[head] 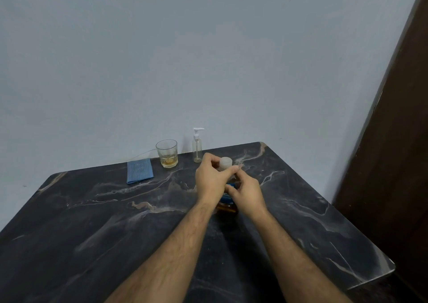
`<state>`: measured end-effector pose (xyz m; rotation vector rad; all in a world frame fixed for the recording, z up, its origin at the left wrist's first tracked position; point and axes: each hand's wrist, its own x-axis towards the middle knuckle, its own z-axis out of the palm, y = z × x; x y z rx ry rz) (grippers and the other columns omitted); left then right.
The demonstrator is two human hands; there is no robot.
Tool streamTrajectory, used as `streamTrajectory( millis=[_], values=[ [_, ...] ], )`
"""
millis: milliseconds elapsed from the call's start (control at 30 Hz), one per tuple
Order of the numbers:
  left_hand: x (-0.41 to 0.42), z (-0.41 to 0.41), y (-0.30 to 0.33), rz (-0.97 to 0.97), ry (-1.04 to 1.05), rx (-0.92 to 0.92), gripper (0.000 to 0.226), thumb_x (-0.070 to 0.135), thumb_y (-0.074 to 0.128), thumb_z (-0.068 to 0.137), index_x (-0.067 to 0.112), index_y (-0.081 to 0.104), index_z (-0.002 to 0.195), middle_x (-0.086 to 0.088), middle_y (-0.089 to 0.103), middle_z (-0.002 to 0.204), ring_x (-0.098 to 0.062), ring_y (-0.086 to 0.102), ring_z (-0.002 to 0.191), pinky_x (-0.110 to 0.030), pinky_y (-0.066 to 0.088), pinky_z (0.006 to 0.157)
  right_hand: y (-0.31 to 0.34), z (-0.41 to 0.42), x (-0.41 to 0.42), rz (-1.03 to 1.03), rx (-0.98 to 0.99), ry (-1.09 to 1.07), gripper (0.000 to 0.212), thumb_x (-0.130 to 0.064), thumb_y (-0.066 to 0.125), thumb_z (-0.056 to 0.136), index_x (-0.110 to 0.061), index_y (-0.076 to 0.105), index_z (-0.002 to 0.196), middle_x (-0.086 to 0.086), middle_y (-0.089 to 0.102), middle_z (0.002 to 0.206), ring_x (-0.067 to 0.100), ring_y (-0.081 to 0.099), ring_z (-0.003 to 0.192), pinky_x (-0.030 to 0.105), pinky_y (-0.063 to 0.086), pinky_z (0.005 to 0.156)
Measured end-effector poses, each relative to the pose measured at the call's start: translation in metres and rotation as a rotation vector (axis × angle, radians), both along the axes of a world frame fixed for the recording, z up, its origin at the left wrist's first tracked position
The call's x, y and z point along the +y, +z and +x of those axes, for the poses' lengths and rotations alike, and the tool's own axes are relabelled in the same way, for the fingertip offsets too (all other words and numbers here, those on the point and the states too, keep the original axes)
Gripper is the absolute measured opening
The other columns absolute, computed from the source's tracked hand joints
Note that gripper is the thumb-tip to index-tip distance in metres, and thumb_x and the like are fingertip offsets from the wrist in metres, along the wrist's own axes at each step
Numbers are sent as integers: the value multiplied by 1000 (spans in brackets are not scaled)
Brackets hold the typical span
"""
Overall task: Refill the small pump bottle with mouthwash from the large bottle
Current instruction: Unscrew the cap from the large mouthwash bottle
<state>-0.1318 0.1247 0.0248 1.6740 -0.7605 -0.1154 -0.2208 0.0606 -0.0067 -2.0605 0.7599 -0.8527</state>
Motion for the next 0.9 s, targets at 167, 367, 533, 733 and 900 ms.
streamTrajectory(
  millis=[167, 367, 533, 733, 900],
  values=[
    [-5, 0, 8, 66, -60, 3, 51, 36, 84, 73, 24, 58, 115, 9, 62, 101, -1, 59, 84, -12, 42, 66, 4, -2, -1, 17, 21, 21, 57, -12, 70, 89, -21, 50, 141, -4, 65, 121, 5, 58, 107, 25, 51, 94],
    [-6, 11, 8, 144, -376, 38, 71, 38, 69, 88, 32, 35, 150, 15, 45, 147, -5, 47, 128, -34, 39, 112, 6, -3, -1, 39, 15, 39, 53, -13, 70, 89, -20, 52, 138, -1, 65, 124, 13, 60, 116, 38, 53, 100],
    [3, 17, 7, 107, -409, 115, 58, 13, 56, 97, 22, 36, 151, 1, 49, 149, -13, 45, 137, -42, 35, 118, 8, -4, -5, 66, 38, 53, 54, -22, 74, 86, -16, 54, 136, -2, 63, 125, 10, 58, 113, 31, 52, 95],
    [6, 23, 6, 78, -291, 54, 57, 20, 75, 85, 22, 54, 138, 3, 64, 129, -10, 58, 121, -36, 45, 108, 12, -8, -11, 110, 65, 108, 56, -21, 76, 84, -19, 54, 136, 1, 62, 131, 12, 59, 114, 27, 52, 91],
    [0, 17, 15, -14, -211, 61, 42, 28, 81, 79, 20, 67, 118, 6, 69, 107, -10, 64, 102, -23, 53, 87, 13, -11, -11, 151, 79, 110, 66, -20, 75, 85, -17, 46, 144, 6, 54, 143, 22, 55, 128, 41, 50, 103]
  ],
)
